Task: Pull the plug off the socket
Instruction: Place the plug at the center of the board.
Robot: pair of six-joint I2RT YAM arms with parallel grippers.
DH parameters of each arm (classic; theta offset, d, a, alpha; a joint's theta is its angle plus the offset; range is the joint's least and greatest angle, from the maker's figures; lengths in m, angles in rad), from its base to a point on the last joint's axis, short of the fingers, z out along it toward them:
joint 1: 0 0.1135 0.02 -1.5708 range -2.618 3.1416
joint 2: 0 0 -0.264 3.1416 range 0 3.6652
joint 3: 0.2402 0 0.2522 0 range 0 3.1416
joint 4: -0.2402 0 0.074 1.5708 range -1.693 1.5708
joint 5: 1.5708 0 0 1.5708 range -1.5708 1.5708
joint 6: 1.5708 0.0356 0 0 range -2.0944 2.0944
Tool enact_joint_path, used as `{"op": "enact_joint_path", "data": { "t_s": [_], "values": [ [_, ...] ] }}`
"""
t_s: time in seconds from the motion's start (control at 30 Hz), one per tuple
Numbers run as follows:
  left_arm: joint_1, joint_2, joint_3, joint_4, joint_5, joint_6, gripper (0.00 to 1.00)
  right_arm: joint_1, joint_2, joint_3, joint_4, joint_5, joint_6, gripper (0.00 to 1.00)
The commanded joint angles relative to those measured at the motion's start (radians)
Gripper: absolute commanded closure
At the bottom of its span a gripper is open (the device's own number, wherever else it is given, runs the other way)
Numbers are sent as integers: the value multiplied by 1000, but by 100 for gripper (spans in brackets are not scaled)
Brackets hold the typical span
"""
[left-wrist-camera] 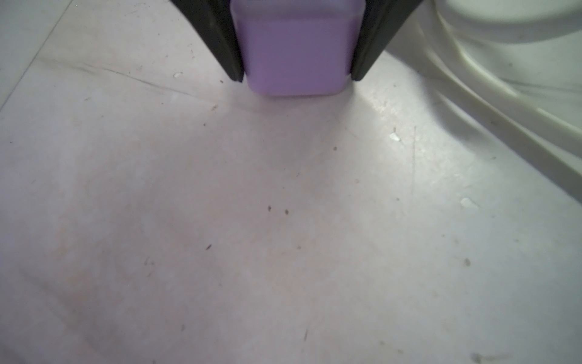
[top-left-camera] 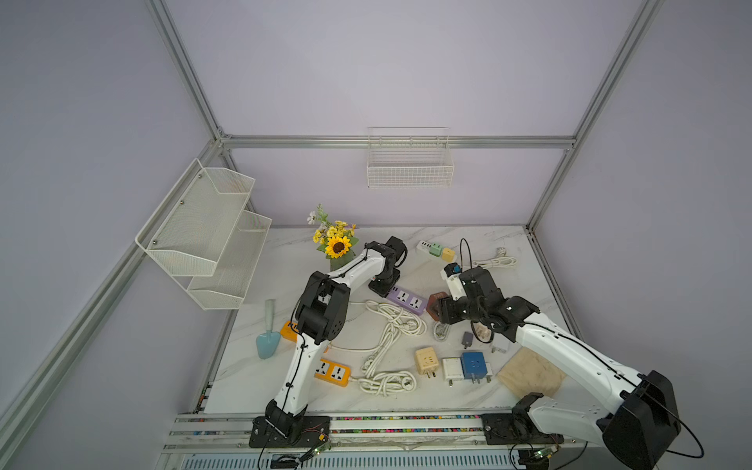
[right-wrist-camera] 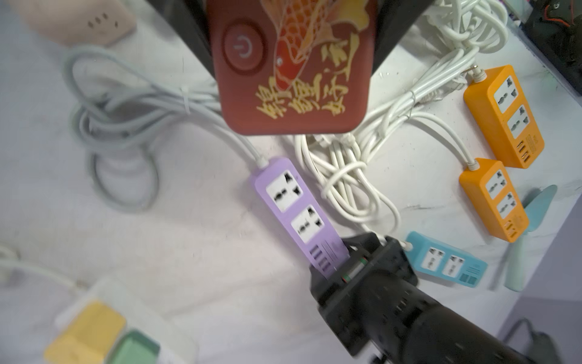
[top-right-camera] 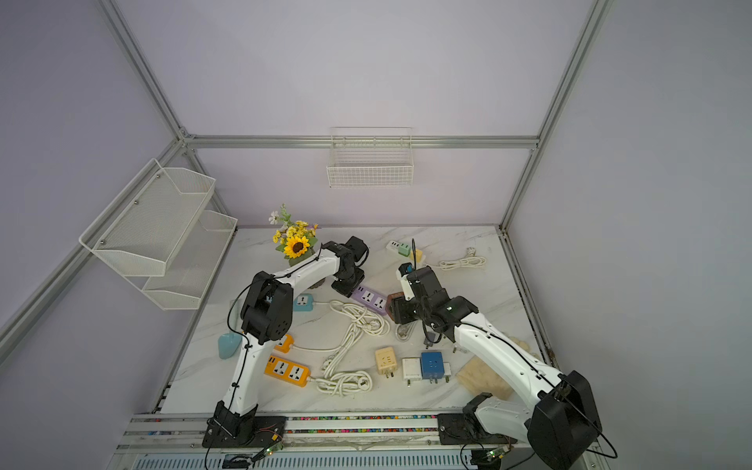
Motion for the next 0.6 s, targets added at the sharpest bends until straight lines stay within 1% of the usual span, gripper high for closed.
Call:
{"op": "enact_joint_path", "data": {
  "t_s": [0.0, 0.1, 0.2, 0.47, 0.5, 0.57],
  "values": [
    [21, -45, -30, 7, -34, -21, 100, -17, 76, 56, -275, 1, 184, 69],
    [21, -63, -53, 7, -43, -29, 100, -32, 156, 81, -360, -41, 220, 70],
    [21, -76, -70, 7, -50, -35, 100, -51, 225, 101, -405, -76, 223, 70],
    [21, -88, -84, 10, -55, -37, 100, -121, 306, 130, -409, -77, 216, 70],
    [21, -90, -88, 12, -55, -35, 99, -126, 319, 138, -409, -83, 213, 69],
    [21, -94, -92, 16, -58, -35, 93, -128, 341, 151, -407, -96, 211, 70]
  ]
}}
